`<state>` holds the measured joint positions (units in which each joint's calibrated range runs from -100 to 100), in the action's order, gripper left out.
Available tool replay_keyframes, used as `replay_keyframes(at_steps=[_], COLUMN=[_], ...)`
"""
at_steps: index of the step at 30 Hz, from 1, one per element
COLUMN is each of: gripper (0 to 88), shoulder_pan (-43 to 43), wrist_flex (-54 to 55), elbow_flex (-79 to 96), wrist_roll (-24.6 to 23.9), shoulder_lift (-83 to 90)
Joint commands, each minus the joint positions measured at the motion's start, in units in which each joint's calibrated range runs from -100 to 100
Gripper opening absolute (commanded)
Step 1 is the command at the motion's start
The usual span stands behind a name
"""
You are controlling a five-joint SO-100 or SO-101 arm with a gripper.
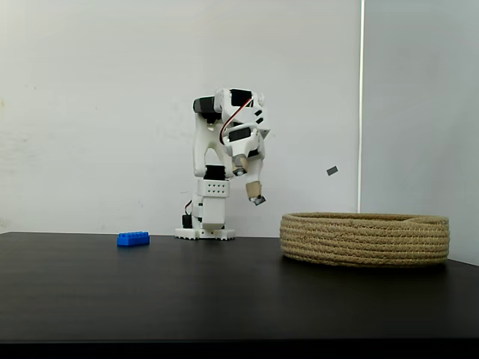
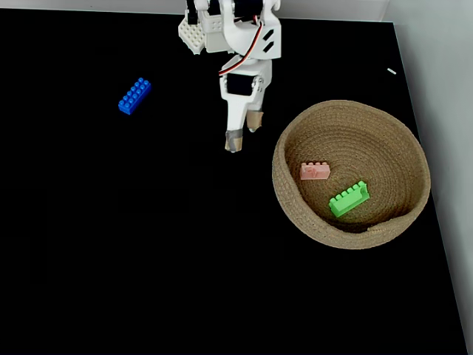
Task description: Place the lego blocks in the tray
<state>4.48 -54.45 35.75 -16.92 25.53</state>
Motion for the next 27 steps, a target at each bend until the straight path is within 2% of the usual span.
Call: replay_keyframes(at_steps=[1,6,9,11,17,22,27], gripper=[34.3,38.4,39.0,38.6,39.1,39.6,39.2], shoulder_pan=[-7.03,-15.61,-21.46,-26.00,-40.34,-49.00,-52.21], wrist_flex=[0.01,-6.99,-16.23,-25.56,-38.89,-38.64,-38.47], elbow_flex=[-0.23,-3.42,-10.17,-16.73,-31.14,-33.06,-36.16], wrist_roll=[11.92,22.22,28.91,35.12,48.16,53.97,57.97], shoulder_lift=[6.20,5.60,0.09,-4.98,-13.49,-17.71,-22.95])
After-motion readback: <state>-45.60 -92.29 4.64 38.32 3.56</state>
